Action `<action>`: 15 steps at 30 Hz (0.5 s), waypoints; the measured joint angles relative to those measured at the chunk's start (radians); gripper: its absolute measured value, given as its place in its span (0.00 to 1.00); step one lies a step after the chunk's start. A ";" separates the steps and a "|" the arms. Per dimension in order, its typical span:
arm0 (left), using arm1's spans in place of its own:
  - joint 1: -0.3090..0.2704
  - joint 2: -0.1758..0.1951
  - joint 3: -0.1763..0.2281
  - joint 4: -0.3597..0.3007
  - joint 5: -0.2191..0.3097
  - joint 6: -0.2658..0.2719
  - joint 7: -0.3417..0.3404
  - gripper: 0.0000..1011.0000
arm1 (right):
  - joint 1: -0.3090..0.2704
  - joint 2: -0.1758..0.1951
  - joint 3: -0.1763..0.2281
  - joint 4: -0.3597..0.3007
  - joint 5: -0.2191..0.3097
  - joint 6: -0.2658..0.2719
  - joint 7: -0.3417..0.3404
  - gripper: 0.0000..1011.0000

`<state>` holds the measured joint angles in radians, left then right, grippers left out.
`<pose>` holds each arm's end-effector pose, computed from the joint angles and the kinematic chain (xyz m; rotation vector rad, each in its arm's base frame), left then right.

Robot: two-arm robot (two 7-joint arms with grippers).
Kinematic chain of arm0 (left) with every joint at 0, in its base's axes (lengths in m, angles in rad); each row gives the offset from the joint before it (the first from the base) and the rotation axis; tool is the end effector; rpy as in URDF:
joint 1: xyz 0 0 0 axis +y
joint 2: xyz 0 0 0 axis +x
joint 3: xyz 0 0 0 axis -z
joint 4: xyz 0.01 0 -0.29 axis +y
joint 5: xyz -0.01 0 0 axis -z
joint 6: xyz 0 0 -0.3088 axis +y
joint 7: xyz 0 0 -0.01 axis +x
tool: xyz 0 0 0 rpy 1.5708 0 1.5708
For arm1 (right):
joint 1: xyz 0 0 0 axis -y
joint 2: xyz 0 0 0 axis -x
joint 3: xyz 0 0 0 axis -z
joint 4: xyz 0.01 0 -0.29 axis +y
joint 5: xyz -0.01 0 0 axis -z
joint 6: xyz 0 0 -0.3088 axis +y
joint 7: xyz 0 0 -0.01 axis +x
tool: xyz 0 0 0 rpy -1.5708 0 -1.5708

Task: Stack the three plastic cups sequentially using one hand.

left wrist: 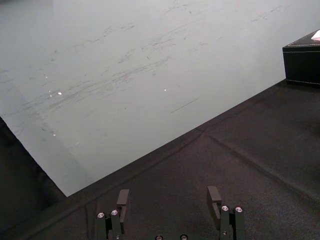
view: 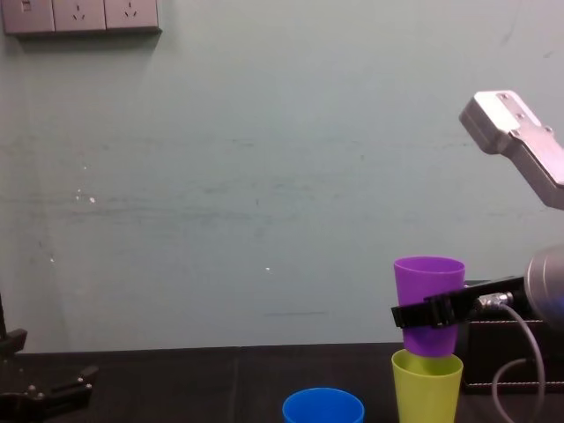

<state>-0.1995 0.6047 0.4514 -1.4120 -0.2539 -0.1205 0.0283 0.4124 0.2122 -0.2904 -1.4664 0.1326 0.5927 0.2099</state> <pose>0.3581 0.0827 -0.3023 0.3045 -0.2850 1.2480 0.4245 0.0200 -0.1969 -0.3946 0.1307 -1.1523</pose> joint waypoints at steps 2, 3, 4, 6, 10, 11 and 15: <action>0.000 0.000 0.000 0.000 0.000 0.000 0.000 0.99 | 0.001 -0.005 0.003 0.011 -0.005 -0.006 0.000 0.70; 0.000 0.000 0.000 0.000 0.000 0.000 0.000 0.99 | 0.002 -0.006 0.004 0.014 -0.007 -0.007 0.000 0.70; 0.000 0.000 0.000 0.000 0.000 0.000 0.000 0.99 | 0.002 -0.008 0.005 0.018 -0.008 -0.009 0.000 0.70; 0.000 0.000 0.000 0.000 0.000 0.000 0.000 0.99 | 0.005 -0.012 0.007 0.028 -0.014 -0.012 0.000 0.70; 0.000 0.000 0.000 0.000 0.000 0.000 0.000 0.99 | 0.006 -0.019 0.012 0.040 -0.023 -0.016 0.003 0.70; 0.000 0.000 0.000 0.000 0.000 0.000 0.000 0.99 | 0.006 -0.020 0.013 0.042 -0.024 -0.017 0.004 0.70; 0.000 0.000 0.000 0.000 0.000 0.000 0.000 0.99 | 0.007 -0.026 0.017 0.048 -0.030 -0.021 0.011 0.70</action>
<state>-0.1995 0.6047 0.4514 -1.4120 -0.2539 -0.1205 0.0283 0.4195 0.1865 -0.2733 -1.4183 0.1026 0.5721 0.2210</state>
